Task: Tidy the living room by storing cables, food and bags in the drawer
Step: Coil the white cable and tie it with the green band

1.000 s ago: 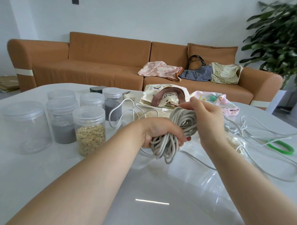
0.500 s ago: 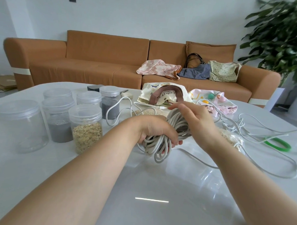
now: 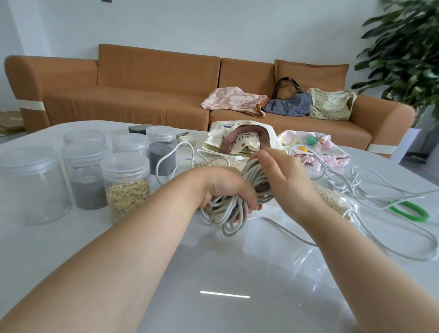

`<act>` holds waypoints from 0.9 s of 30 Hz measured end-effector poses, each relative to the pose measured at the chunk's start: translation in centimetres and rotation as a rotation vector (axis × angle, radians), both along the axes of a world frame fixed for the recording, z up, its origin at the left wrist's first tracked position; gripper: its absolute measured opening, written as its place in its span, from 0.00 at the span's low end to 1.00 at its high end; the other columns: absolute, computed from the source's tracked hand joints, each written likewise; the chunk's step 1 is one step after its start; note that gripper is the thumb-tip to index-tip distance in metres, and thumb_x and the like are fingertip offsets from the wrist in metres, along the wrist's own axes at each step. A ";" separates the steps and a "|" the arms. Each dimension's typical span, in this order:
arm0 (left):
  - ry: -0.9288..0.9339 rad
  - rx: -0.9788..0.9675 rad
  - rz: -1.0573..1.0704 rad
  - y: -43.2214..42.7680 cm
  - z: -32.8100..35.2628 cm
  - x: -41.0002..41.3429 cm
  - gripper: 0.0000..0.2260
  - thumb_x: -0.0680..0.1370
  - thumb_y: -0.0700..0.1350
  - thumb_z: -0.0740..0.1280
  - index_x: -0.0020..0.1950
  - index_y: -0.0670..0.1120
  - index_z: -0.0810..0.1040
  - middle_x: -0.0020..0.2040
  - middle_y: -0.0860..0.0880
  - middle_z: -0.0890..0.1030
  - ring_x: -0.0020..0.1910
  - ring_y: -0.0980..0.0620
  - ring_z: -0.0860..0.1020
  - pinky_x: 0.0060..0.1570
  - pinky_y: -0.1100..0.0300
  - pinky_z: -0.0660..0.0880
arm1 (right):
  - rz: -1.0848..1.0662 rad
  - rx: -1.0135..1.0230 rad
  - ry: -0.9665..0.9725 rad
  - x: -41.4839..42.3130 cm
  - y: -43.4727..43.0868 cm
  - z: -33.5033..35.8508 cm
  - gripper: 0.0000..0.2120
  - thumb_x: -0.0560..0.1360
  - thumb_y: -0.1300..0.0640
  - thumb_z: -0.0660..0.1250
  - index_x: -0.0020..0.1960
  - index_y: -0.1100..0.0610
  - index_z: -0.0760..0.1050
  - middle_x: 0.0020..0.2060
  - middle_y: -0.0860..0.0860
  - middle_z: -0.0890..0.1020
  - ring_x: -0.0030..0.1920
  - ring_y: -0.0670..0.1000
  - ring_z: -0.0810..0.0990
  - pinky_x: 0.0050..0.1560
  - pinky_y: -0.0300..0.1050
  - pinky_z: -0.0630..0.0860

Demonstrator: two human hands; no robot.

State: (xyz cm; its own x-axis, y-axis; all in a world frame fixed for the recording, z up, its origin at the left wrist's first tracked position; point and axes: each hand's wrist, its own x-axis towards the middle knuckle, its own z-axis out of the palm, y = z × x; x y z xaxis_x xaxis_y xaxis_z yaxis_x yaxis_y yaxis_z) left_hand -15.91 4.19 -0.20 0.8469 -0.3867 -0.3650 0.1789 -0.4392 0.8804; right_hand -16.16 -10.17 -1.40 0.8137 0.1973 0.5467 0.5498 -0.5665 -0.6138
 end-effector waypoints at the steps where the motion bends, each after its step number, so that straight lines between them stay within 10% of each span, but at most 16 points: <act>1: 0.005 -0.006 0.000 0.1 0.0 0.0 0.05 0.61 0.36 0.70 0.26 0.43 0.81 0.39 0.38 0.78 0.48 0.41 0.76 0.44 0.51 0.73 | 0.024 0.020 0.011 -0.1 0.1 -0.1 0.23 0.74 0.43 0.54 0.46 0.62 0.76 0.39 0.57 0.79 0.42 0.51 0.75 0.47 0.45 0.71; 5: 0.005 -0.001 -0.046 0.3 -0.2 0.3 0.11 0.67 0.32 0.70 0.25 0.42 0.79 0.30 0.41 0.77 0.45 0.40 0.77 0.44 0.51 0.73 | 0.008 0.093 0.010 0.0 0.6 -0.4 0.12 0.79 0.53 0.61 0.42 0.59 0.76 0.34 0.52 0.76 0.35 0.44 0.70 0.38 0.37 0.67; 14: 0.025 -0.003 -0.157 -0.5 0.0 -0.4 0.09 0.74 0.32 0.65 0.34 0.39 0.79 0.27 0.45 0.76 0.26 0.51 0.75 0.28 0.63 0.74 | -0.229 0.111 -0.215 -0.2 0.4 -1.0 0.22 0.78 0.50 0.56 0.34 0.66 0.70 0.26 0.63 0.72 0.30 0.60 0.67 0.33 0.52 0.64; 23: 0.128 -0.232 -0.327 0.1 -1.2 -1.4 0.02 0.72 0.34 0.65 0.44 0.37 0.76 0.30 0.47 0.79 0.33 0.51 0.82 0.31 0.63 0.77 | -0.191 0.105 -0.216 -0.3 0.4 -0.8 0.23 0.78 0.57 0.59 0.26 0.60 0.62 0.20 0.49 0.62 0.24 0.47 0.59 0.27 0.45 0.57; 27: 0.198 -0.401 -0.370 1.0 -3.1 -1.2 0.22 0.61 0.39 0.75 0.53 0.35 0.76 0.38 0.45 0.83 0.40 0.48 0.83 0.40 0.61 0.79 | -0.183 0.080 -0.235 -0.4 0.8 -1.0 0.22 0.78 0.56 0.59 0.26 0.59 0.62 0.20 0.47 0.60 0.23 0.47 0.59 0.27 0.44 0.56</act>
State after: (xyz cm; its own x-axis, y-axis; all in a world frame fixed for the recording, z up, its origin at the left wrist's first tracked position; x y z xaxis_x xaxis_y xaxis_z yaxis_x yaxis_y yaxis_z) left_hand -17.13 5.20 -3.34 0.5593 -0.7848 -0.2668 0.2550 -0.1433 0.9563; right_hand -16.54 -9.41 -2.43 0.6812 0.0077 0.7320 0.5751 -0.6244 -0.5286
